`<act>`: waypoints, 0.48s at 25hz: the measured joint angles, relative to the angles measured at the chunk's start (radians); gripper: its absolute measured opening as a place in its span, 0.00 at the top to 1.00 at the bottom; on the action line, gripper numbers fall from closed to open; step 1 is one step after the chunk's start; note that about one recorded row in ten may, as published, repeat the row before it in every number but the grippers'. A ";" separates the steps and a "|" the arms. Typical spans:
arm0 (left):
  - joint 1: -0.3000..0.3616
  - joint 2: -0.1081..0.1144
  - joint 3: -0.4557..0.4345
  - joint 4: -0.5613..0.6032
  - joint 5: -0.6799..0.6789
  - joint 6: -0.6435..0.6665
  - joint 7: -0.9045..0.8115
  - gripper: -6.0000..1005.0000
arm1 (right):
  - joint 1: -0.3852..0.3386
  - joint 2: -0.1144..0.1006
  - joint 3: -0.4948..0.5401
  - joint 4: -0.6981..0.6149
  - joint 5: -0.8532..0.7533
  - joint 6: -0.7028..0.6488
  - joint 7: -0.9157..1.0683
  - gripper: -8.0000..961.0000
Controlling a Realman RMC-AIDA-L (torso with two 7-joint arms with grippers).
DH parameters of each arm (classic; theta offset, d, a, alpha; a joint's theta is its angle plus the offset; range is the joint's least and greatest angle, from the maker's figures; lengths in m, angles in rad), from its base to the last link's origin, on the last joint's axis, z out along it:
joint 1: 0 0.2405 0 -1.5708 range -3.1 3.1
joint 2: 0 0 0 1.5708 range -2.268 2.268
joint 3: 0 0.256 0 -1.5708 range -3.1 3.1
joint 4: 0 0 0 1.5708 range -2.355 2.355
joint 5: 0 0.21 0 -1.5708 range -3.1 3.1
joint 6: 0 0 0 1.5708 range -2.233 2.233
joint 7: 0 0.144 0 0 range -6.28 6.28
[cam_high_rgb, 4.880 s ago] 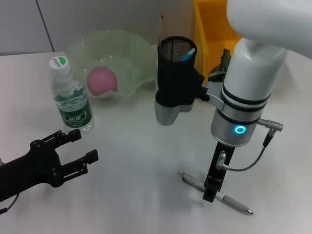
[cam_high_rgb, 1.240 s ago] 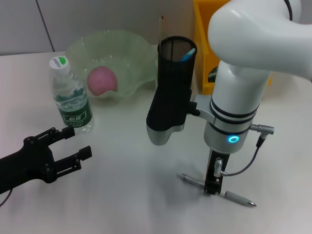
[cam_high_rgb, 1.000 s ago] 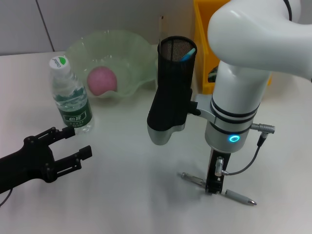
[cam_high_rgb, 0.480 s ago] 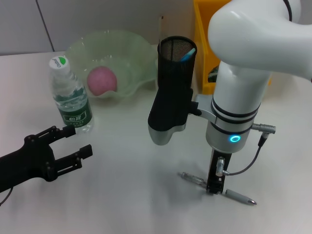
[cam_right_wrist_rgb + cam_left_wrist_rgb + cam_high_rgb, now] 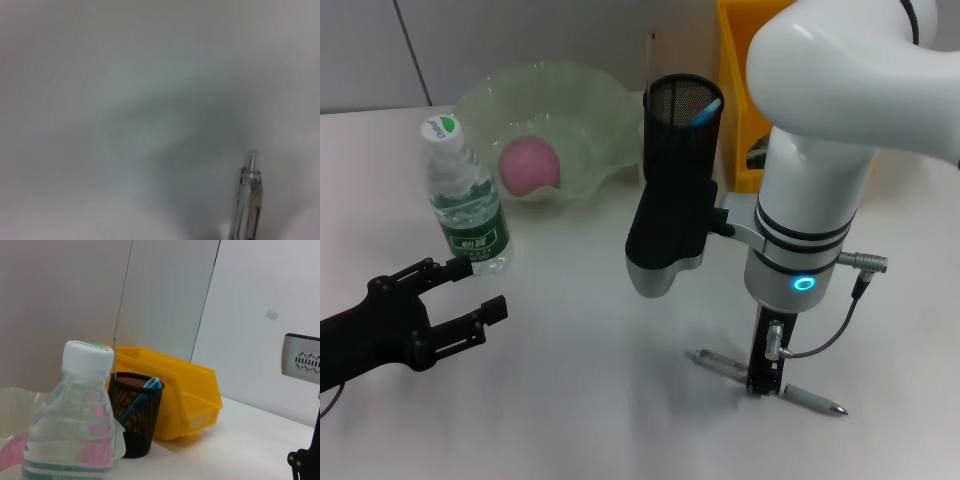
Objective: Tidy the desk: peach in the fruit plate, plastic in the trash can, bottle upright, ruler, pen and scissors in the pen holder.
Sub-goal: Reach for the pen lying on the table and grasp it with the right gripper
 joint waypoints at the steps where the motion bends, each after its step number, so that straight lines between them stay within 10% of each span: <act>1: 0.000 0.000 0.000 0.000 0.000 0.000 -0.001 0.23 | 0.000 0.000 0.000 0.000 0.000 0.000 0.000 0.80; 12: -0.001 0.000 0.000 0.000 0.000 0.002 -0.002 0.23 | 0.000 0.000 -0.003 0.001 0.000 -0.006 0.000 0.80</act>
